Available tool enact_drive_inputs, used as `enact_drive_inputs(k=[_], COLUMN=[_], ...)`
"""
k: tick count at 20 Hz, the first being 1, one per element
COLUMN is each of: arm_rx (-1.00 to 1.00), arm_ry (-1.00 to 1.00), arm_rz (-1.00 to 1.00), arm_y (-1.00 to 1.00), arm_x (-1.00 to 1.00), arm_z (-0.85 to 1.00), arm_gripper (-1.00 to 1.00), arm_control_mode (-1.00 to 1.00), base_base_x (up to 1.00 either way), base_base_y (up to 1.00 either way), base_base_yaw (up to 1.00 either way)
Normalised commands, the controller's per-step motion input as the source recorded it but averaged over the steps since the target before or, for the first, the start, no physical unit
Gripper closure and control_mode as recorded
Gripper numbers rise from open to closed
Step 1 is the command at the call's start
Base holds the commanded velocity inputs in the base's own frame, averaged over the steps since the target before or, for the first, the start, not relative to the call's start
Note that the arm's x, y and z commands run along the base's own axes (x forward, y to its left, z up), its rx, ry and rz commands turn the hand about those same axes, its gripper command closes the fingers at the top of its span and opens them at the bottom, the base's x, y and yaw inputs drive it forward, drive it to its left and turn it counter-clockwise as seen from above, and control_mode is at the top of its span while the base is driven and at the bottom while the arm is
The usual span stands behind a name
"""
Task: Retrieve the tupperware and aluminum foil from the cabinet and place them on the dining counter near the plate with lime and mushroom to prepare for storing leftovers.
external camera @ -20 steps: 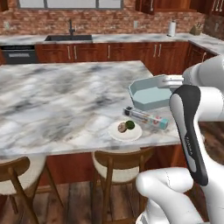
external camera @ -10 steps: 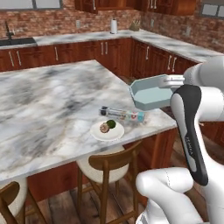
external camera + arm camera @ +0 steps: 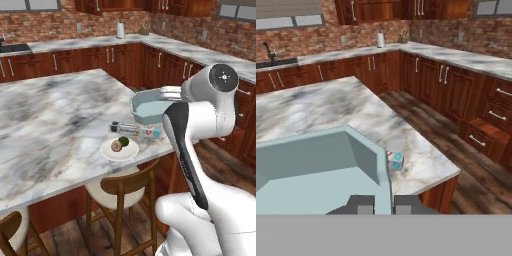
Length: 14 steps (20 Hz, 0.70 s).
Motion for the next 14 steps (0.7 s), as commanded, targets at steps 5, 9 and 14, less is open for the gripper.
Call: enact_drive_inputs(k=[5,9,14], arm_rx=[-0.03,0.00,0.00], arm_ry=[0.14,0.19,0.11], arm_rz=[-0.01,0.11,0.24], arm_y=[0.65,0.31,0.50], arm_x=[0.66,0.81,0.75], arm_z=[-0.51,-0.61,-0.53], arm_gripper=[1.00,1.00,1.00], arm_control_mode=[-1.00,-1.00,-1.00], base_base_x=[0.00,0.00,0.00], base_base_y=[0.00,0.00,0.00], base_base_yaw=[0.00,0.00,0.00])
